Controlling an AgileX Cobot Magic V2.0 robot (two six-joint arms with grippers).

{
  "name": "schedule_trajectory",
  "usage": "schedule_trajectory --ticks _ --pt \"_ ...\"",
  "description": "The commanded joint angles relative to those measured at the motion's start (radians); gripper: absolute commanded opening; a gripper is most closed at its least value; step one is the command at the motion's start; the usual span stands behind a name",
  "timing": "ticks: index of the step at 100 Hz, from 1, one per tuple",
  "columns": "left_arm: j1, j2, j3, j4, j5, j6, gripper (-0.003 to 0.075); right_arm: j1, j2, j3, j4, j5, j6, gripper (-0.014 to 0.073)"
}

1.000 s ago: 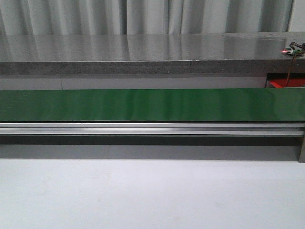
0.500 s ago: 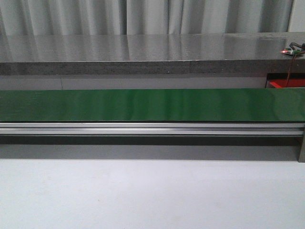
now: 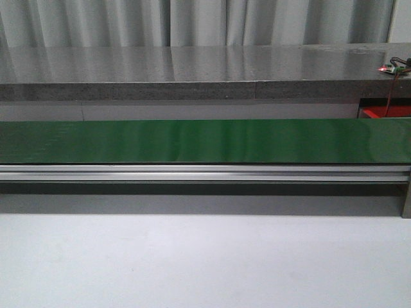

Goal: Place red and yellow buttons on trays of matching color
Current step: 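Lower the left gripper and grasp another red button, then set the red button on the belt start with the left gripper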

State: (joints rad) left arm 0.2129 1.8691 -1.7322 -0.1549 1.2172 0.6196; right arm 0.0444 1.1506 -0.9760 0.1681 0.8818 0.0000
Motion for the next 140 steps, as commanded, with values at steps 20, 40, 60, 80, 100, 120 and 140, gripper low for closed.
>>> schedule_trajectory --ticks 20,40,60,80,100,120,140 --pt "-0.065 -0.025 0.005 0.08 -0.051 -0.009 0.0107 0.001 -0.022 -0.033 0.007 -0.042 -0.005 -0.0074" --pt "-0.074 0.0 0.005 0.078 -0.043 -0.011 0.0127 0.001 -0.022 -0.033 0.007 -0.042 -0.005 -0.0074" --pt "-0.074 0.002 0.002 0.071 -0.031 -0.011 0.0427 0.001 -0.022 -0.033 0.007 -0.042 -0.005 -0.0074" --pt "-0.074 -0.002 -0.005 0.001 -0.014 -0.011 0.0637 0.001 -0.022 -0.033 0.007 -0.042 -0.005 -0.0074" --pt "-0.074 -0.019 -0.066 -0.082 0.008 -0.011 0.0601 0.001 -0.022 -0.033 0.007 -0.042 -0.005 -0.0074" --pt "-0.072 -0.047 -0.13 -0.082 -0.002 -0.025 0.06 0.001 -0.022 -0.033 0.007 -0.042 -0.005 -0.0074" --pt "-0.025 -0.047 -0.168 -0.045 -0.04 -0.092 0.06 0.001 -0.022 -0.033 0.007 -0.042 -0.005 -0.0074"
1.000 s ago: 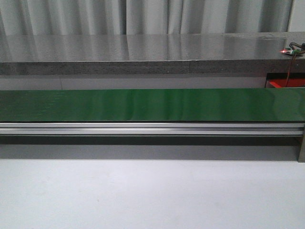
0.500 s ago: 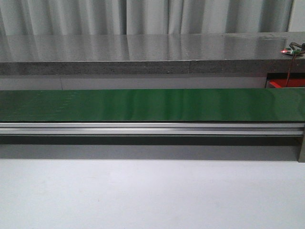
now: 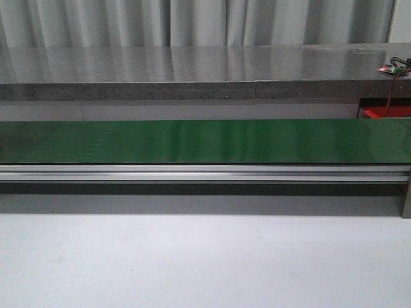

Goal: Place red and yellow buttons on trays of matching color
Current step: 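Set the red button on the belt start with the left gripper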

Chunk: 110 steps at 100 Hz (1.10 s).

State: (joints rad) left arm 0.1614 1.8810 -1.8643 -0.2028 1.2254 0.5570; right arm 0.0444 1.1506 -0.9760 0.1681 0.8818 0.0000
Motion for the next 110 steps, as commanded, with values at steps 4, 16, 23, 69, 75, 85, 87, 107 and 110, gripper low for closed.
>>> schedule_trajectory --ticks 4,16,23,69,75,85,87,107,110 --pt "0.041 -0.059 -0.036 0.015 -0.057 -0.057 0.06 0.001 -0.022 -0.033 0.007 -0.042 -0.005 -0.0074" --pt "0.1 -0.059 -0.036 0.056 -0.101 -0.157 0.06 0.001 -0.022 -0.033 0.007 -0.042 -0.005 -0.0074" --pt "0.138 -0.059 -0.036 0.082 -0.128 -0.217 0.06 0.001 -0.022 -0.033 0.007 -0.042 -0.005 -0.0074" --pt "0.331 0.025 -0.036 0.148 -0.206 -0.425 0.06 0.001 -0.022 -0.033 0.007 -0.041 -0.005 -0.0074" --pt "0.337 0.044 -0.036 0.148 -0.218 -0.444 0.06 0.001 -0.022 -0.033 0.007 -0.041 -0.005 -0.0074" --pt "0.34 0.079 -0.036 0.152 -0.248 -0.47 0.06 0.001 -0.022 -0.033 0.007 -0.041 -0.005 -0.0074" --pt "0.34 0.084 -0.036 0.152 -0.254 -0.472 0.06 0.001 -0.022 -0.033 0.007 -0.041 -0.005 -0.0074" --pt "0.338 0.144 -0.036 0.098 -0.325 -0.491 0.06 0.001 -0.022 -0.033 0.007 -0.041 -0.005 -0.0074" --pt "0.338 0.152 -0.036 0.098 -0.34 -0.499 0.06 0.001 -0.022 -0.033 0.007 -0.041 -0.005 -0.0074"
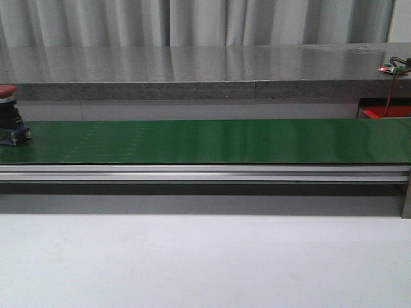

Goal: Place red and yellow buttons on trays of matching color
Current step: 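Set the red button on the belt start with the left gripper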

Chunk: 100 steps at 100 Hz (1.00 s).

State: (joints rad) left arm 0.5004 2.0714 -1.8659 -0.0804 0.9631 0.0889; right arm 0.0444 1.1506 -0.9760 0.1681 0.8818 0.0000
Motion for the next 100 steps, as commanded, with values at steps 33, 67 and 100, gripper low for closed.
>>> schedule_trajectory --ticks 33,67,100 --pt "-0.001 0.033 -0.034 -0.098 -0.17 -0.03 0.06 0.001 -0.022 -0.033 0.007 -0.041 -0.005 -0.0074" --pt "-0.001 0.079 -0.034 -0.108 -0.241 -0.03 0.0598 0.001 -0.022 -0.033 0.007 -0.041 -0.005 -0.0074" --pt "-0.001 0.1 -0.034 -0.108 -0.268 -0.03 0.0553 0.001 -0.022 -0.033 0.007 -0.041 -0.005 -0.0074"
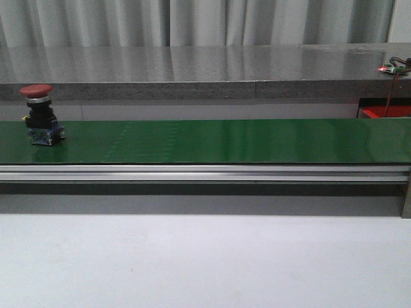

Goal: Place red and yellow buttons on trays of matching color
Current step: 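Set the red button on the belt start with the left gripper, then grasp a yellow button beside the belt with the left gripper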

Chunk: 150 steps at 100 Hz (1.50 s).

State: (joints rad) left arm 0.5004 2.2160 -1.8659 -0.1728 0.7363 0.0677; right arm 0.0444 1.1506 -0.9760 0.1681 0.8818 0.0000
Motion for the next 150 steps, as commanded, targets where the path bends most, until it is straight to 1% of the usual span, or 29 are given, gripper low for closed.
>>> schedule_trajectory --ticks 1,29,35,40,50,61,71,85,100,129,140,150 --pt "-0.001 -0.042 -0.034 -0.017 -0.04 -0.009 0.0549 0.001 -0.022 -0.033 0.007 -0.041 -0.005 -0.0074" --pt "-0.001 -0.011 -0.034 -0.025 -0.027 -0.009 0.0544 0.001 -0.022 -0.033 0.007 -0.041 -0.005 -0.0074" --pt "-0.001 -0.011 -0.034 -0.025 -0.029 -0.009 0.0528 0.001 -0.022 -0.033 0.007 -0.041 -0.005 -0.0074" --pt "-0.001 -0.011 -0.034 -0.025 -0.031 -0.009 0.0488 0.001 -0.022 -0.033 0.007 -0.041 -0.005 -0.0074" --pt "-0.001 -0.011 -0.034 -0.025 -0.038 -0.009 0.0359 0.001 -0.022 -0.033 0.007 -0.041 -0.005 -0.0074" --pt "-0.001 -0.011 -0.034 -0.025 -0.041 -0.009 0.0243 0.001 -0.022 -0.033 0.007 -0.041 -0.005 -0.0074" --pt "-0.001 -0.011 -0.034 -0.025 -0.041 -0.009 0.019 0.001 -0.022 -0.033 0.007 -0.041 -0.005 -0.0074" --pt "-0.003 -0.034 -0.034 -0.025 -0.039 -0.009 0.0188 0.001 -0.022 -0.033 0.007 -0.041 -0.005 -0.0074" --pt "-0.003 -0.101 -0.034 -0.023 -0.022 -0.007 0.0188 0.001 -0.022 -0.033 0.007 -0.041 -0.005 -0.0074" --pt "-0.024 -0.253 -0.034 -0.014 0.073 -0.001 0.0188 0.001 -0.022 -0.033 0.007 -0.041 -0.005 -0.0074" --pt "-0.046 -0.301 -0.032 -0.01 0.132 -0.001 0.0188 0.001 -0.022 -0.033 0.007 -0.041 -0.005 -0.0074" --pt "-0.066 -0.347 -0.021 -0.001 0.155 0.0 0.0188 0.001 -0.022 -0.033 0.007 -0.041 -0.005 -0.0074"
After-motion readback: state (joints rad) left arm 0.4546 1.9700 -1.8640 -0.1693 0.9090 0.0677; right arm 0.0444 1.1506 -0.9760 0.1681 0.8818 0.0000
